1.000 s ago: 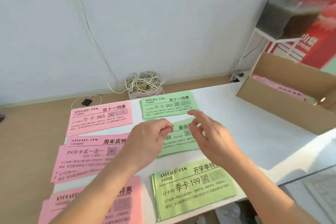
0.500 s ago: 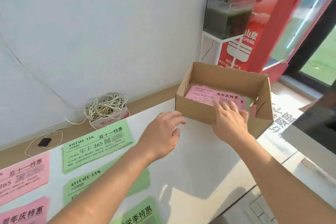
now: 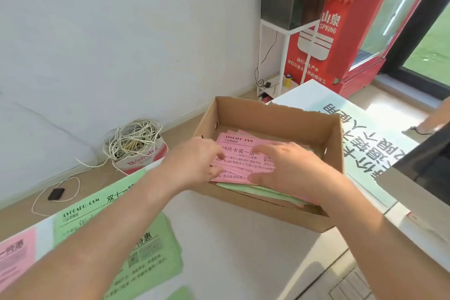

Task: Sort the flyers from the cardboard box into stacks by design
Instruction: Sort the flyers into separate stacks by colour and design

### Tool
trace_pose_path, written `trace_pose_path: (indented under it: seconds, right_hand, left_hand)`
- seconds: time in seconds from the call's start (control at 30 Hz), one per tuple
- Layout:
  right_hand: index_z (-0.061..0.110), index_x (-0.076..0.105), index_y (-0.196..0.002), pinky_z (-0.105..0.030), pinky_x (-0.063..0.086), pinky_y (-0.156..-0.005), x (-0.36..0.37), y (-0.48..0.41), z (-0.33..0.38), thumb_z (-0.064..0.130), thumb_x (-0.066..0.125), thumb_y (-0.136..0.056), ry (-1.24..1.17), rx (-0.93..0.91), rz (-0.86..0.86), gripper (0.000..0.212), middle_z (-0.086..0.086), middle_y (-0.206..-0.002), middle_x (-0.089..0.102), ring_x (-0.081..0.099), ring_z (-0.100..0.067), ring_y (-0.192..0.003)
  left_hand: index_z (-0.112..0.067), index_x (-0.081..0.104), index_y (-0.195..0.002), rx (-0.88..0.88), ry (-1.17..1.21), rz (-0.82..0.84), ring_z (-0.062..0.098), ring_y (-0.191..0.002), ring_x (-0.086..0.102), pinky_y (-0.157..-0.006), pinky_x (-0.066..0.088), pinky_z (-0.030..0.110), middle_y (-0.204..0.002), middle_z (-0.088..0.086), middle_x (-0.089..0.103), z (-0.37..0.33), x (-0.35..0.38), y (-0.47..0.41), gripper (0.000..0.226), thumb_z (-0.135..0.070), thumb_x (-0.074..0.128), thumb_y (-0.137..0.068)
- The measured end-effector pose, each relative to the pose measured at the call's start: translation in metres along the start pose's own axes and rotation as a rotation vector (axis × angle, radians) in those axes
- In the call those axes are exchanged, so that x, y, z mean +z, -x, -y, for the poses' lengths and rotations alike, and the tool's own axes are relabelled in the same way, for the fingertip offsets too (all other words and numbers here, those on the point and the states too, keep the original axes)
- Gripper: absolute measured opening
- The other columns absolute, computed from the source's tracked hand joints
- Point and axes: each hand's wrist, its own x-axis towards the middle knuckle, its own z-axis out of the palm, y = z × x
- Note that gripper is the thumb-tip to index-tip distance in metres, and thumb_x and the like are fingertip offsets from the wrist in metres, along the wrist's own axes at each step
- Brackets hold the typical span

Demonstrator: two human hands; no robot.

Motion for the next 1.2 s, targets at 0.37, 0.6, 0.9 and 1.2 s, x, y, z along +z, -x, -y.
trace_pose_path:
  seconds: [0.37,0.6,0.9,1.2]
  right_hand:
    - [0.015,0.016,-0.148,-0.054,0.044,-0.096,0.038,-0.085,-0.039,0.058,0.080,-0.061,0.517,0.022,0.304,0.117,-0.016,-0.142,0.034,0.044,-0.038,-0.123]
    - [0.000,0.020,-0.143,-0.049,0.051,-0.089,0.044,-0.089,-0.044,0.050,0.075,-0.065,0.548,-0.025,0.267,0.108,-0.023,-0.134,0.035,0.046,-0.040,-0.112]
    - [0.013,0.059,-0.102,-0.034,0.047,-0.062,0.016,-0.073,-0.040,0.002,0.048,-0.089,0.671,-0.237,0.081,0.020,-0.005,-0.102,0.063,0.064,-0.026,-0.088]
    - [0.018,0.062,-0.099,-0.039,0.049,-0.066,-0.004,-0.007,-0.016,0.012,0.071,-0.073,0.192,-0.296,-0.814,0.029,-0.001,-0.087,0.059,0.056,-0.026,-0.083]
  left_hand:
    - [-0.011,-0.009,-0.149,0.257,-0.461,0.525,0.048,-0.133,0.028,-0.100,0.042,0.049,-0.154,0.026,0.001,-0.036,0.042,-0.087,0.118,-0.037,0.076,-0.071]
    - [-0.009,0.013,-0.146,0.373,-0.486,0.404,0.034,-0.082,0.055,-0.070,0.052,0.039,-0.125,0.027,0.043,-0.036,0.041,-0.101,0.086,-0.023,0.060,-0.075]
    - [-0.017,0.043,-0.117,0.240,-0.316,0.428,0.029,-0.082,0.053,-0.074,0.053,0.039,-0.107,0.014,0.055,-0.039,0.040,-0.110,0.044,-0.024,0.059,-0.076]
    - [-0.018,0.064,-0.088,0.090,-0.009,-0.129,0.026,-0.081,0.061,-0.063,0.041,0.031,-0.078,0.000,0.065,-0.019,-0.036,-0.099,0.017,-0.009,0.051,-0.081]
